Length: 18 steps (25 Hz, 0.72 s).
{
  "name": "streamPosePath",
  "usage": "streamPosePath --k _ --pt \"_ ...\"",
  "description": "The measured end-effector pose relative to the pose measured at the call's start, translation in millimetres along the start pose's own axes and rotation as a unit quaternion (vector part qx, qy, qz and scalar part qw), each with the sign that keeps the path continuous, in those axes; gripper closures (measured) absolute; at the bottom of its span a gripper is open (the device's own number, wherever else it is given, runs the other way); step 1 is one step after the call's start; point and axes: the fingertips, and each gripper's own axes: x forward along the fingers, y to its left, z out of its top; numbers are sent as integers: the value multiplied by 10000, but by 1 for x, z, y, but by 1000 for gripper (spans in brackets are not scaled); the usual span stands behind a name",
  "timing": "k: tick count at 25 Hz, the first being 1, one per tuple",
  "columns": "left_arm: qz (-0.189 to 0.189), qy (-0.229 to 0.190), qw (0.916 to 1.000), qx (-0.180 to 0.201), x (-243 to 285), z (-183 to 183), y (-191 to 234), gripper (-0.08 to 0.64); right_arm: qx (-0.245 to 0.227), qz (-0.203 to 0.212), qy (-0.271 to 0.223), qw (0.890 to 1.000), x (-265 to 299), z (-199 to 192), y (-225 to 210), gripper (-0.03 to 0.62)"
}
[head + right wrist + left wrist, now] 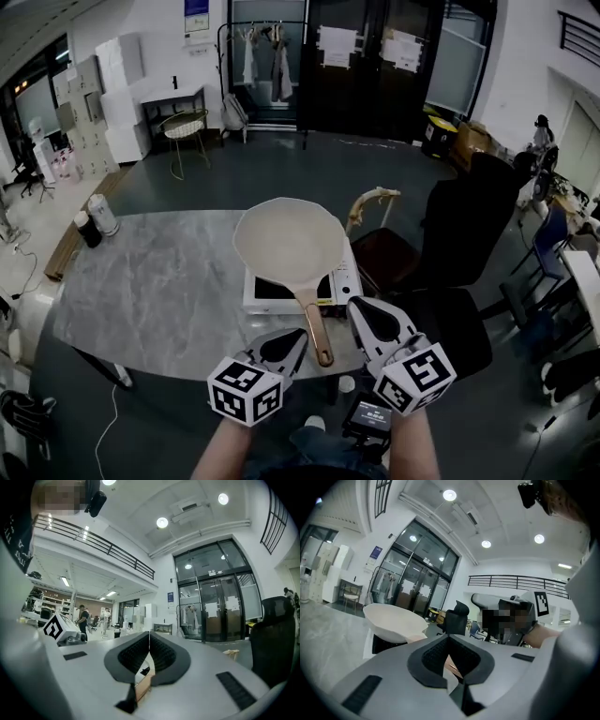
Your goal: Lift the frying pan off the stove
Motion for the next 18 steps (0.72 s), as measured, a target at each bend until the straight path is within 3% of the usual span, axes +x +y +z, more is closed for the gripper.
streamPosePath --k 2,4,8,11,15,18 --pt "-98 206 9992 -314 7 -10 4 546 10 212 60 9998 15 -4 -10 568" --pt "-264 449 9962 -693 10 -20 6 362 42 431 105 9990 29 -8 -13 568" --pt "-253 501 9851 -1626 12 -39 11 298 183 783 185 9966 45 -18 -20 568" --pt "-487 506 9677 -2423 15 -50 10 240 296 964 209 9947 53 -24 -22 568" --pt "-930 395 9304 -3524 21 -57 1 201 486 1077 243 9927 60 -32 -21 568" --pt "-943 518 9206 -3754 26 -70 -4 202 597 1090 296 9918 59 -37 -21 568"
